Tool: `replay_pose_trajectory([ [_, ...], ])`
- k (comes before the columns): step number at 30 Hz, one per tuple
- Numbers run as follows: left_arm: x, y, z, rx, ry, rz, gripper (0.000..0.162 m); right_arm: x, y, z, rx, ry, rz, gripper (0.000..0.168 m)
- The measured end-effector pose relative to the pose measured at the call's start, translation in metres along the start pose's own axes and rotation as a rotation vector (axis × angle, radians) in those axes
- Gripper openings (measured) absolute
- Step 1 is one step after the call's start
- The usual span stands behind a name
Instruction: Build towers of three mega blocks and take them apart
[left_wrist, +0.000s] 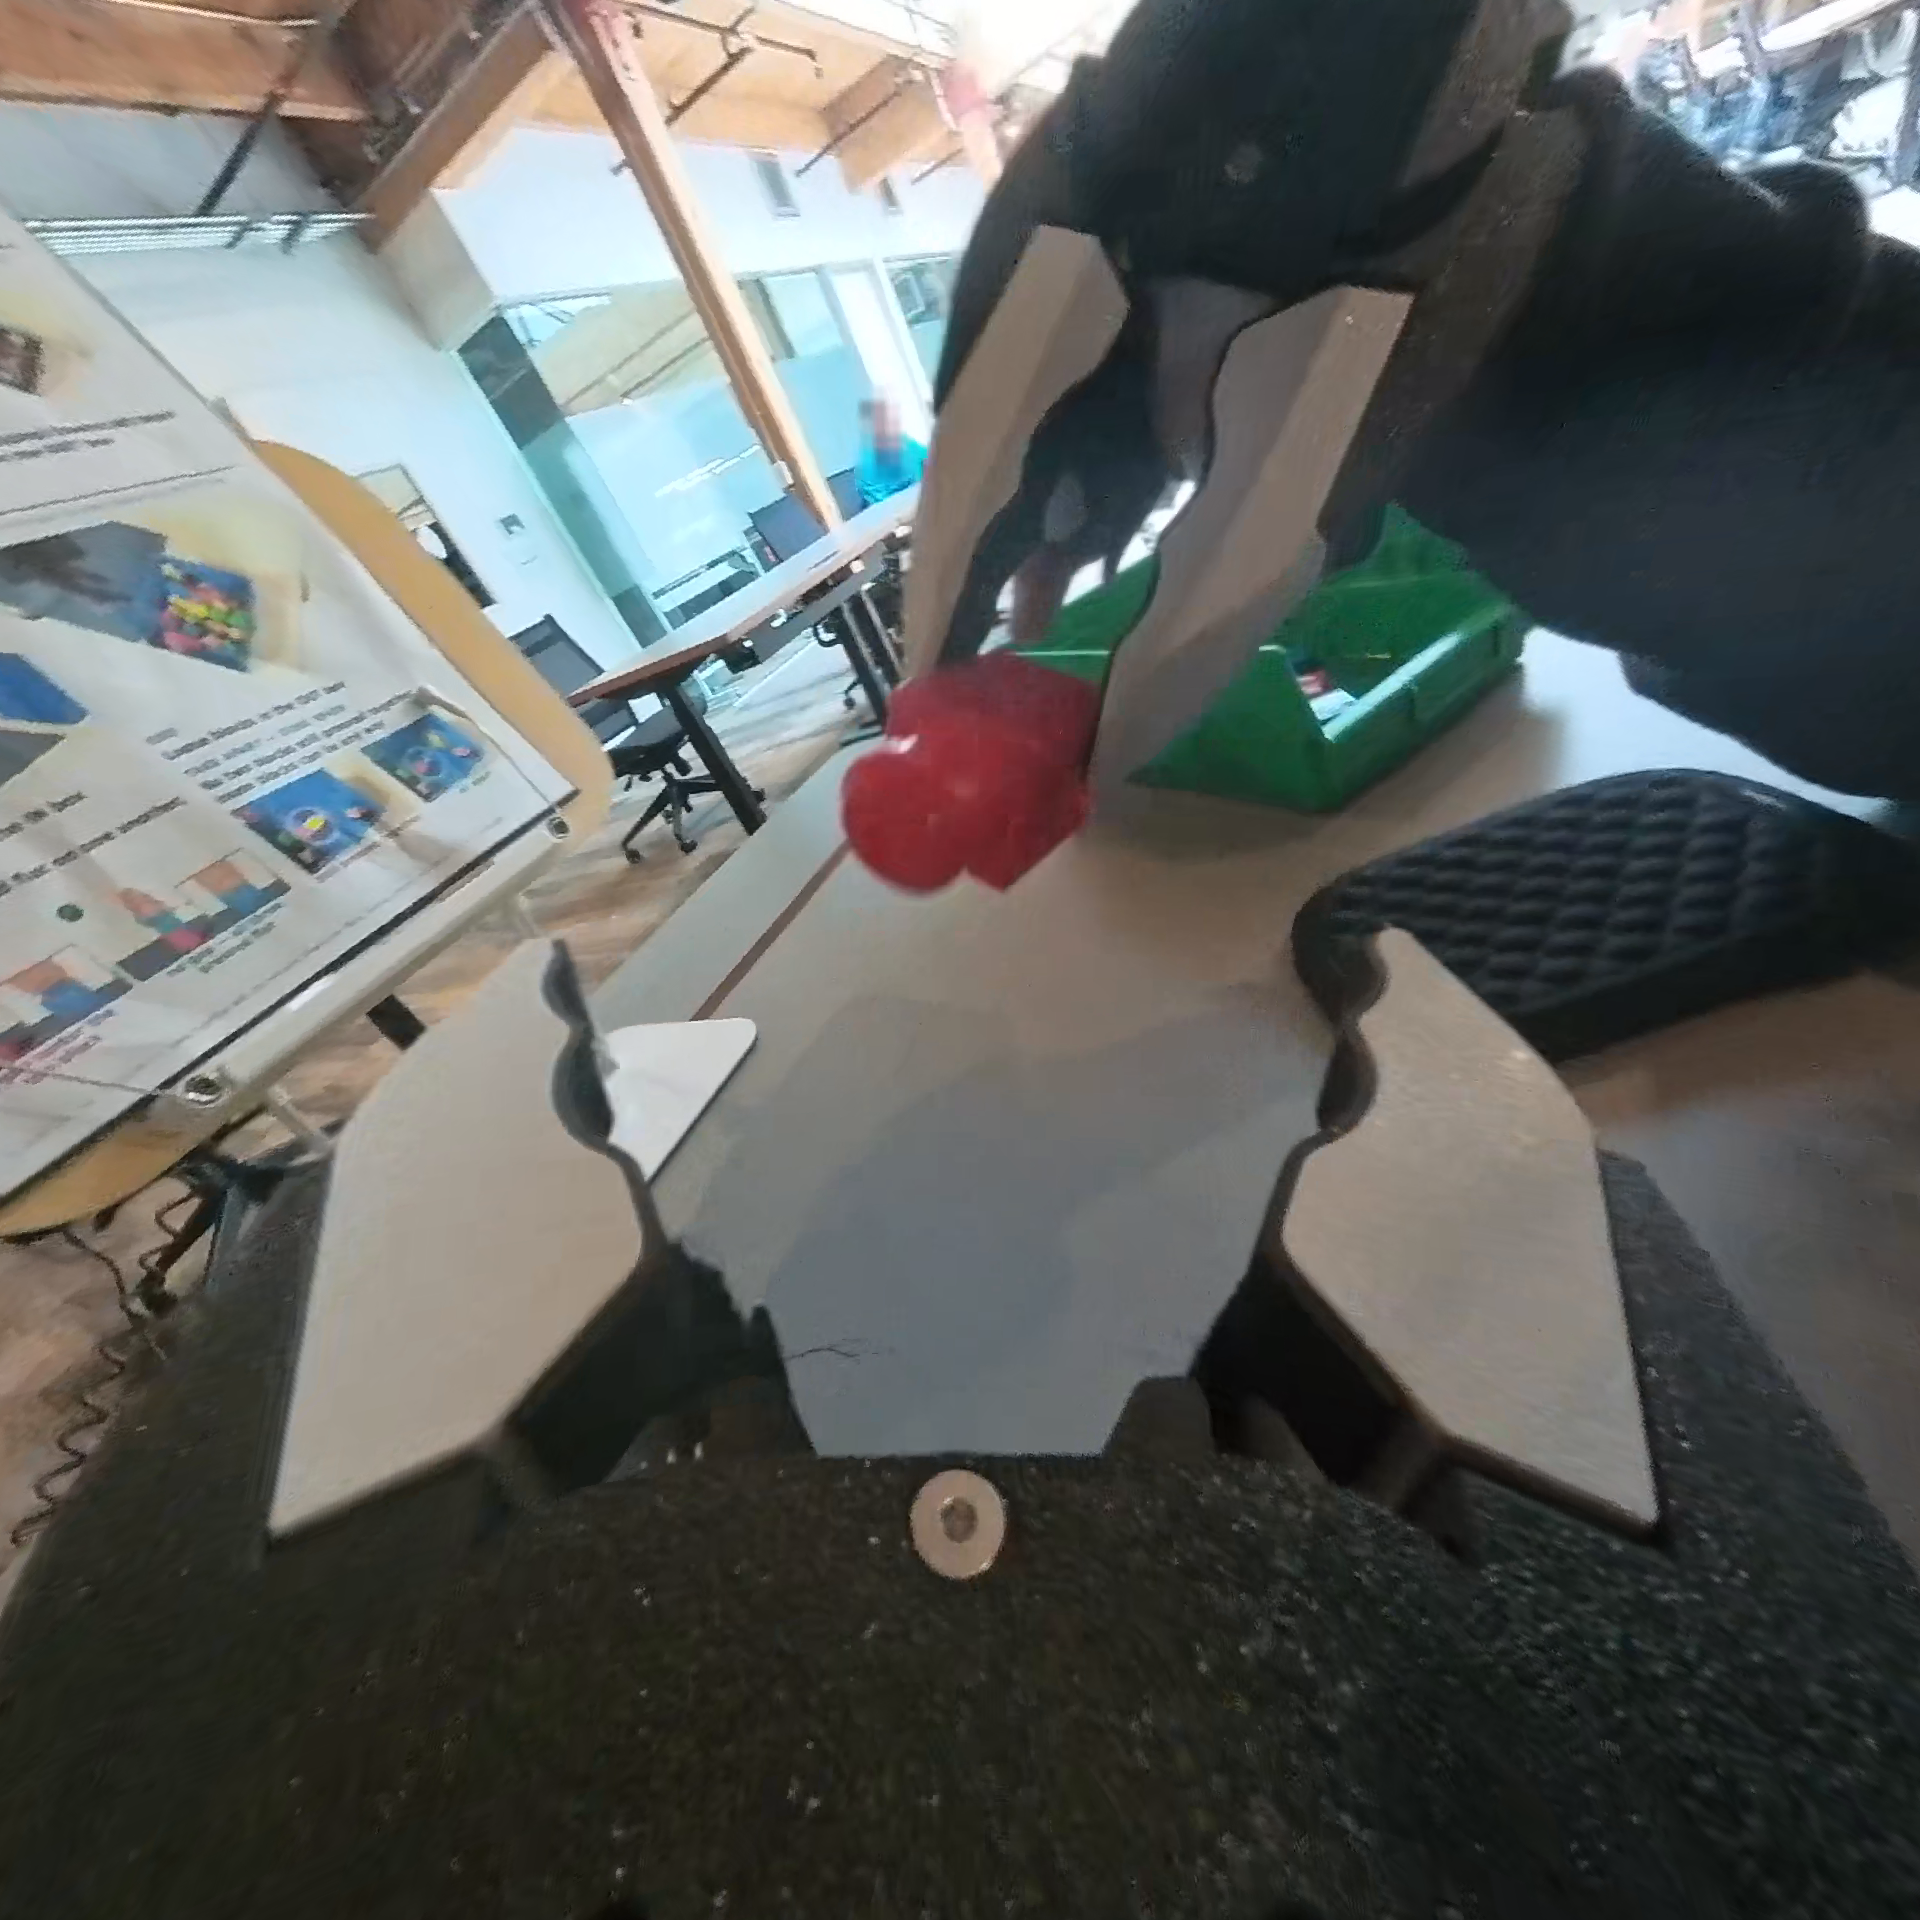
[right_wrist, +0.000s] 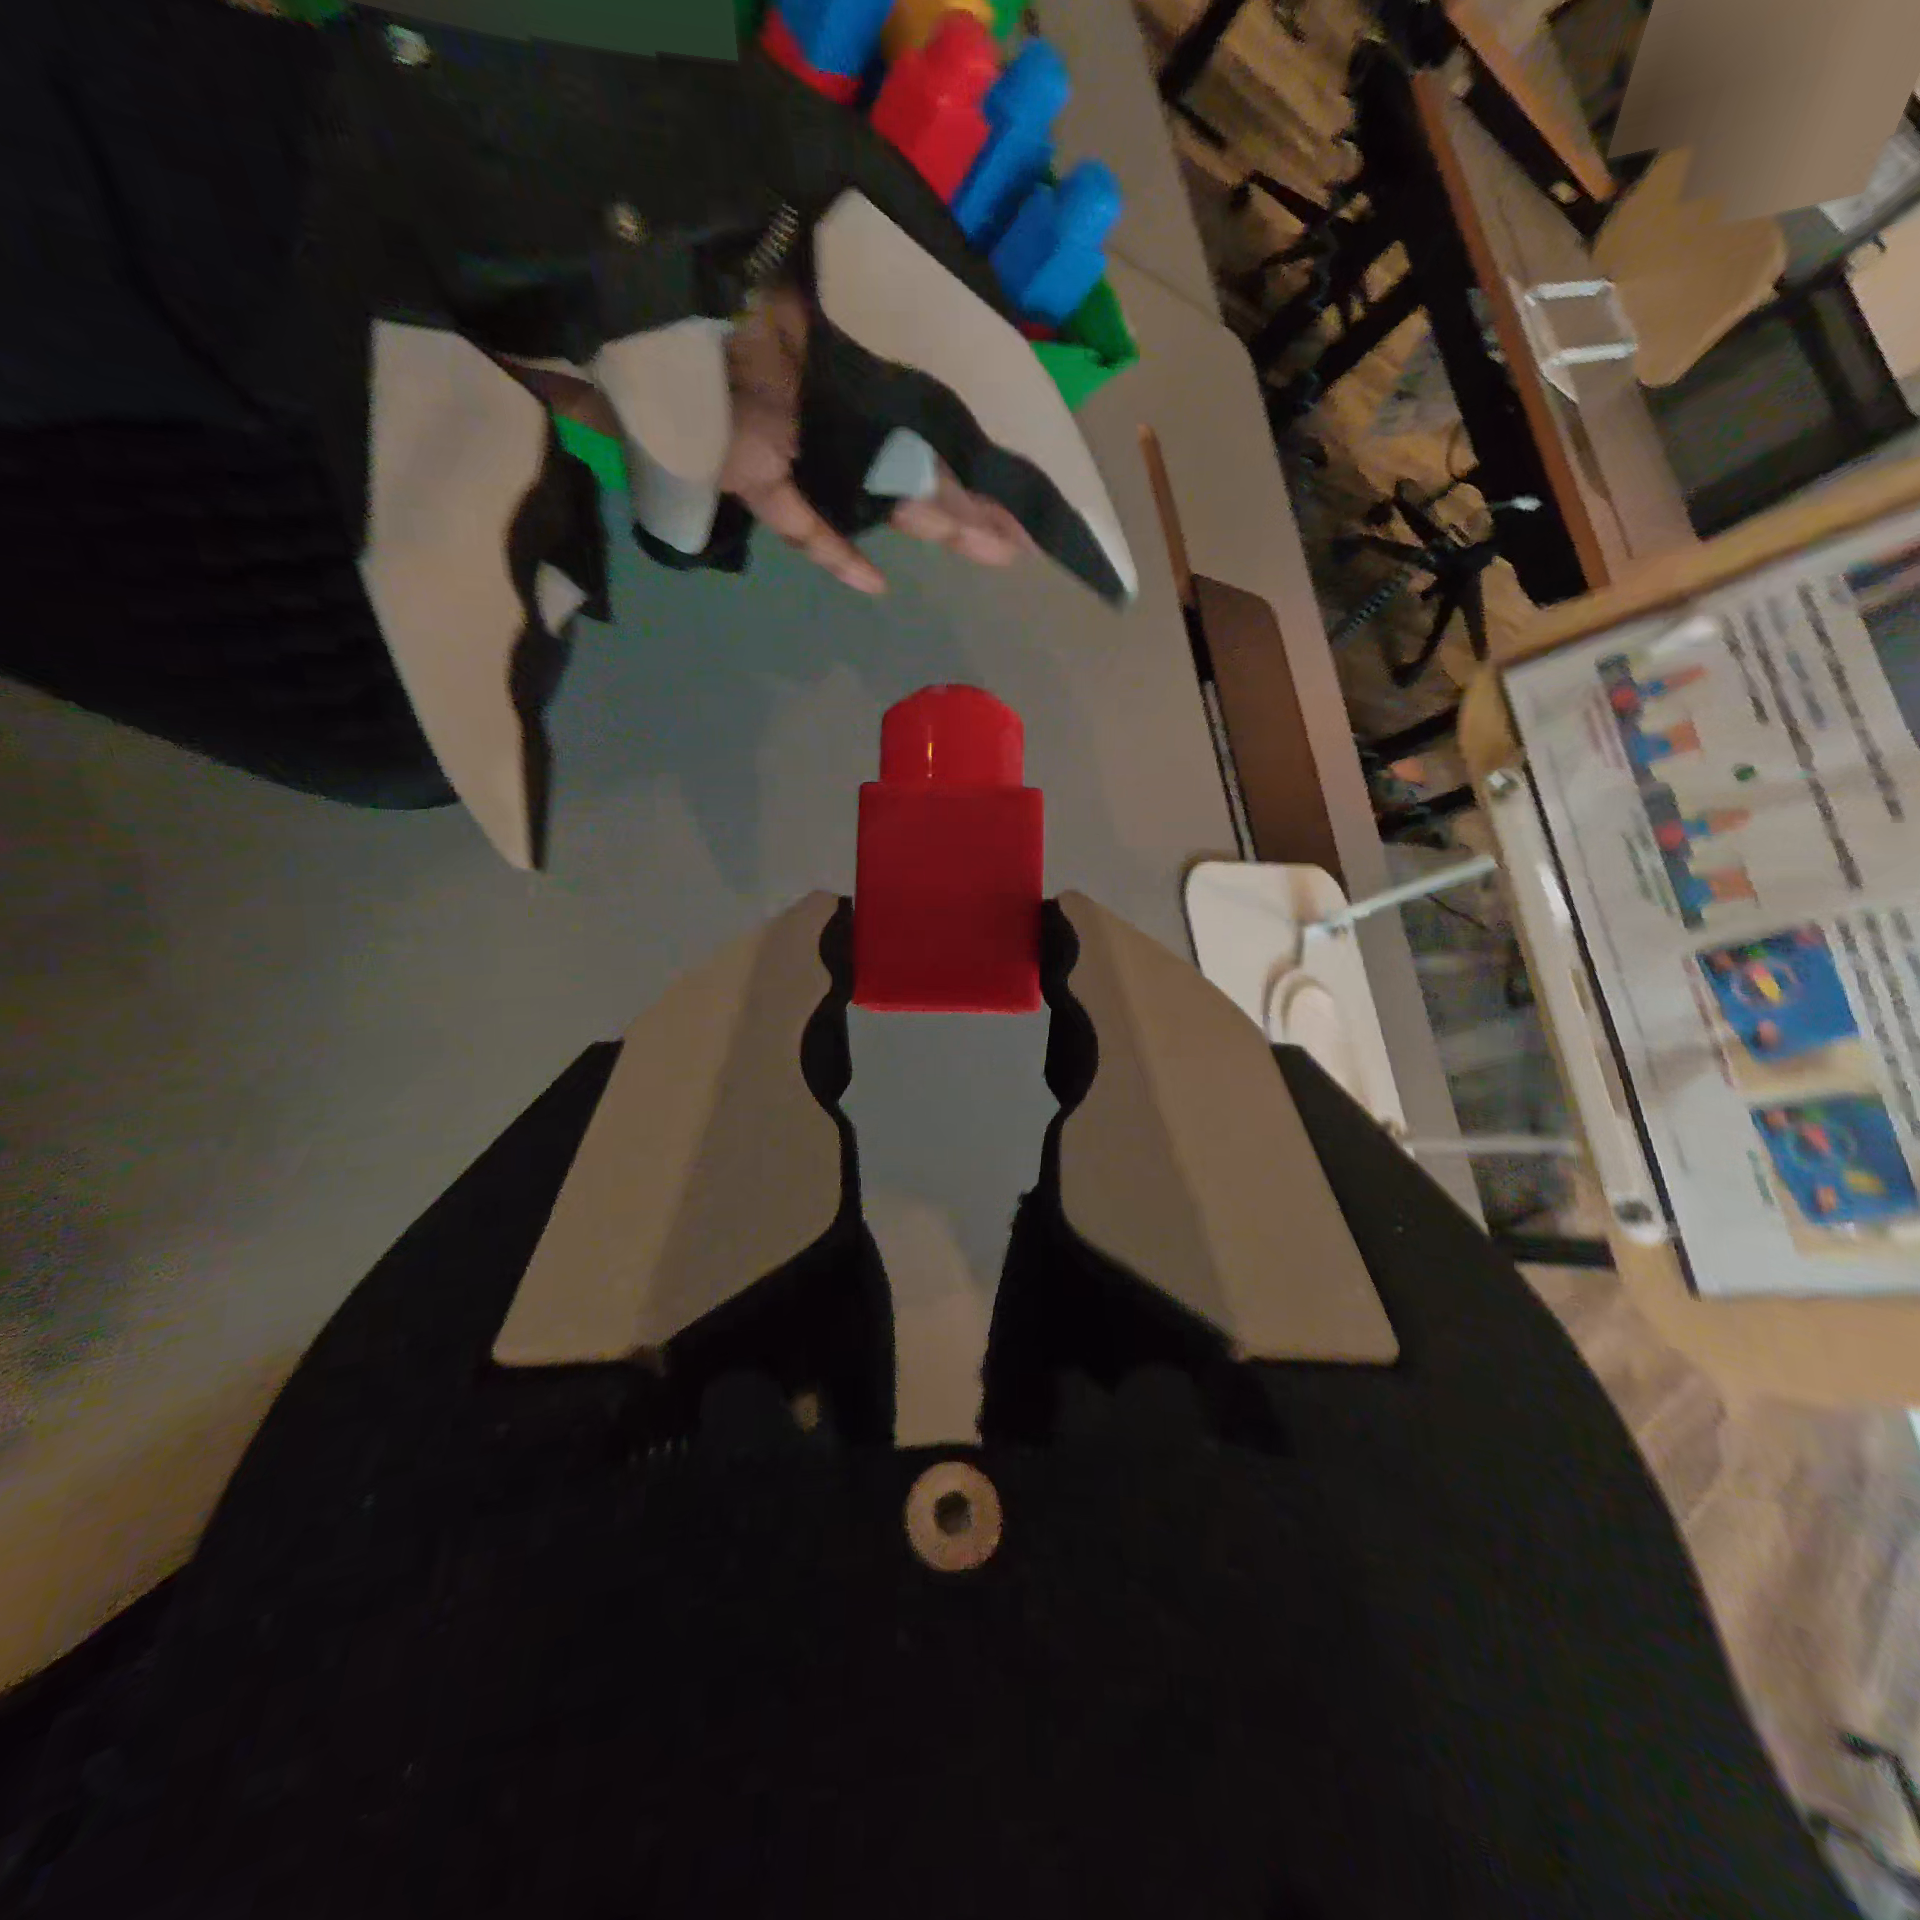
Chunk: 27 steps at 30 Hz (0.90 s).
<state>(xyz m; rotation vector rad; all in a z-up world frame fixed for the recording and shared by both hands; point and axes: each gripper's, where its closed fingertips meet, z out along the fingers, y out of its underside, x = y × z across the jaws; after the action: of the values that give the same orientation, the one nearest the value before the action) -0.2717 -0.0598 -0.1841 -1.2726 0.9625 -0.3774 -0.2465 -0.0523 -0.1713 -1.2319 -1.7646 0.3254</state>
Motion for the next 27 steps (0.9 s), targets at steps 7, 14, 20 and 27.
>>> replay_pose_trajectory([
  [7,-0.020,0.004,0.000,-0.035,-0.115,-0.019,0.144,0.062,0.074,-0.066,-0.124,0.266,0.239,0.034],
  [14,-0.018,0.006,0.001,-0.045,-0.110,-0.010,0.141,0.106,0.225,-0.173,-0.459,0.553,0.599,0.034],
  [20,-0.019,0.006,0.001,-0.051,-0.119,-0.002,0.140,0.087,0.337,-0.234,-0.714,0.651,0.904,0.034],
  [27,-0.020,0.007,0.000,-0.052,-0.122,0.000,0.137,0.037,0.396,-0.263,-0.982,0.640,1.041,0.034],
])
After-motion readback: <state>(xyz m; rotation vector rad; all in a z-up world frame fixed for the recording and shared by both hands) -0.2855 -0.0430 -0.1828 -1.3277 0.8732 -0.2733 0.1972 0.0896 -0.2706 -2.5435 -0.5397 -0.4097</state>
